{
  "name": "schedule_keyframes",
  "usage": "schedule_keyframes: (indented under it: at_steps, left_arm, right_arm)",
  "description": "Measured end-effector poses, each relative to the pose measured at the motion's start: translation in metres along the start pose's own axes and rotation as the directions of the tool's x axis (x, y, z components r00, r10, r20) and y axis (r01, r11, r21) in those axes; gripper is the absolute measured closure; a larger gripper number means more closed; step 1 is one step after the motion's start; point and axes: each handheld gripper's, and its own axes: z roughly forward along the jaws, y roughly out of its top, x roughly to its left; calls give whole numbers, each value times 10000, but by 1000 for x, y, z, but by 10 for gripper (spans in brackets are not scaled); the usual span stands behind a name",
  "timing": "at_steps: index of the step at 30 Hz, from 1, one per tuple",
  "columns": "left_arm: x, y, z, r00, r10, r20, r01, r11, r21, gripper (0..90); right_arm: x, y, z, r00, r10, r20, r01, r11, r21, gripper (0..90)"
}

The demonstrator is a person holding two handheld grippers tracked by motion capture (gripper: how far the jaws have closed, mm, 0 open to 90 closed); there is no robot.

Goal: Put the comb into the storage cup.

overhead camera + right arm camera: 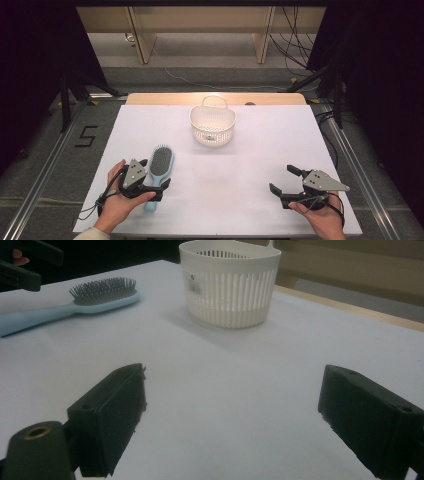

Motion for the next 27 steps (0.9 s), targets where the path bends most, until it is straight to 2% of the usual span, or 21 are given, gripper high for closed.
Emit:
schedule_keyframes:
  at_steps: [7, 10, 11, 12, 13, 14, 16, 17, 19, 20, 21, 22, 23, 25, 26, 27]
  left_arm:
    - [0, 0, -1, 10000, 1, -38, -1, 10000, -46, 21]
    - [-1, 2, -3, 9999, 105, -106, -106, 9999, -91, 119]
    - [-2, 3, -4, 9999, 164, 25, -163, 9998, -116, 206]
    - [-2, 3, -4, 9999, 164, 25, -163, 9998, -116, 335]
    - [-3, 4, -4, 9999, 122, 69, -122, 9999, -93, 335]
    - [-7, 6, -4, 9997, 197, 116, -199, 9996, 186, 618]
    - [-11, 7, -2, 9990, 188, 401, -216, 9973, 702, 809]
    - [-11, 7, -2, 9990, 188, 401, -216, 9973, 702, 886]
    - [-15, 8, 1, 9976, 34, 687, -130, 9902, 1390, 897]
    - [-18, 7, 3, 9967, -41, 805, -112, 9821, 1881, 898]
    - [-18, 7, 3, 9967, -41, 805, -112, 9821, 1881, 898]
    - [-20, 6, 6, 9959, -242, 867, 39, 9740, 2266, 899]
    - [-20, 6, 6, 9959, -242, 867, 39, 9740, 2266, 899]
    - [-22, 5, 9, 9958, -388, 826, 157, 9645, 2637, 899]
    - [-23, 4, 11, 9960, -454, 775, 210, 9568, 2901, 899]
    - [-23, 4, 11, 9960, -454, 775, 210, 9568, 2901, 899]
  right_arm:
    - [0, 0, 0, 10000, -6, 15, 6, 10000, -36, 124]
    - [0, 1, 0, 10000, 12, 15, -12, 10000, -52, 124]
    - [1, 1, 0, 10000, 8, 21, -8, 10000, -58, 124]
    - [1, 1, 0, 10000, 8, 21, -8, 10000, -58, 124]
    - [1, 1, 0, 10000, 10, 22, -10, 10000, -70, 124]
    - [1, 1, 0, 10000, -2, 20, 2, 10000, -48, 124]
    - [1, 1, 0, 10000, -1, 14, 1, 10000, -55, 123]
    - [1, 1, 0, 10000, -1, 14, 1, 10000, -55, 123]
    - [1, 1, 0, 10000, 12, 26, -12, 10000, -61, 123]
    - [1, 1, 0, 10000, 31, 37, -30, 10000, -80, 124]
    - [1, 1, 0, 10000, 31, 37, -30, 10000, -80, 124]
    - [0, 1, 0, 10000, 55, 31, -55, 9999, -95, 123]
    - [0, 1, 0, 10000, 55, 31, -55, 9999, -95, 123]
    - [0, 0, 0, 10000, 29, 23, -29, 10000, -77, 124]
    - [0, 0, 0, 10000, 35, 26, -35, 10000, -33, 124]
    - [0, 0, 0, 10000, 35, 26, -35, 10000, -33, 124]
